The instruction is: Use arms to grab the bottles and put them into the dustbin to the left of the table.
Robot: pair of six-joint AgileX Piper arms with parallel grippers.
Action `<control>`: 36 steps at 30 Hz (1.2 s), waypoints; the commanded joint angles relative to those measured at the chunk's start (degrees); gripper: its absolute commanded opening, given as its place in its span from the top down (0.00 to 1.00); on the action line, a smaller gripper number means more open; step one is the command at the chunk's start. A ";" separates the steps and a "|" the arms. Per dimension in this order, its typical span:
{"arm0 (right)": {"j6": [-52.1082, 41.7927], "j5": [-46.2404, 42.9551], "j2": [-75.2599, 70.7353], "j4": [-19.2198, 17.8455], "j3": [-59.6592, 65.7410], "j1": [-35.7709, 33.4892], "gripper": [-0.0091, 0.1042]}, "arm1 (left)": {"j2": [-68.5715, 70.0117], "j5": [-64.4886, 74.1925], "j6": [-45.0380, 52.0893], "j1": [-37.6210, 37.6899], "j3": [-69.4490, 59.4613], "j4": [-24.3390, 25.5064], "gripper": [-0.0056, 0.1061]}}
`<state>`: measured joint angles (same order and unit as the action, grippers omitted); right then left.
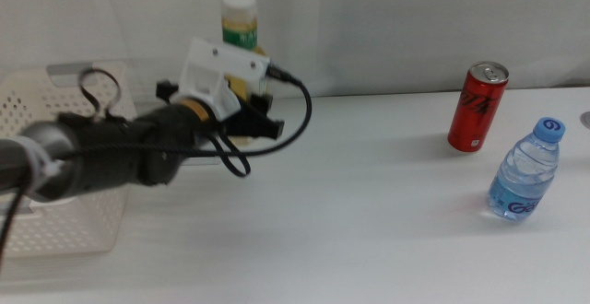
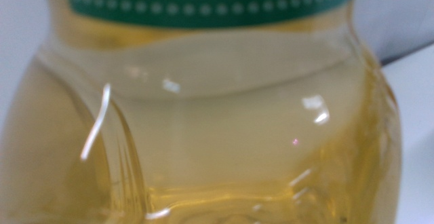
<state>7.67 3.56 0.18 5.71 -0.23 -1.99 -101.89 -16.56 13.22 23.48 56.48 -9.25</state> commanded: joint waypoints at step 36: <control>-0.24 -0.92 -1.81 -0.14 2.12 0.29 0.01 | 12.63 62.38 -15.81 -28.11 24.43 16.33 0.98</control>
<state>7.53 3.56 0.18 5.71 -0.23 -1.99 -88.28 47.80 -1.68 -4.66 80.02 7.20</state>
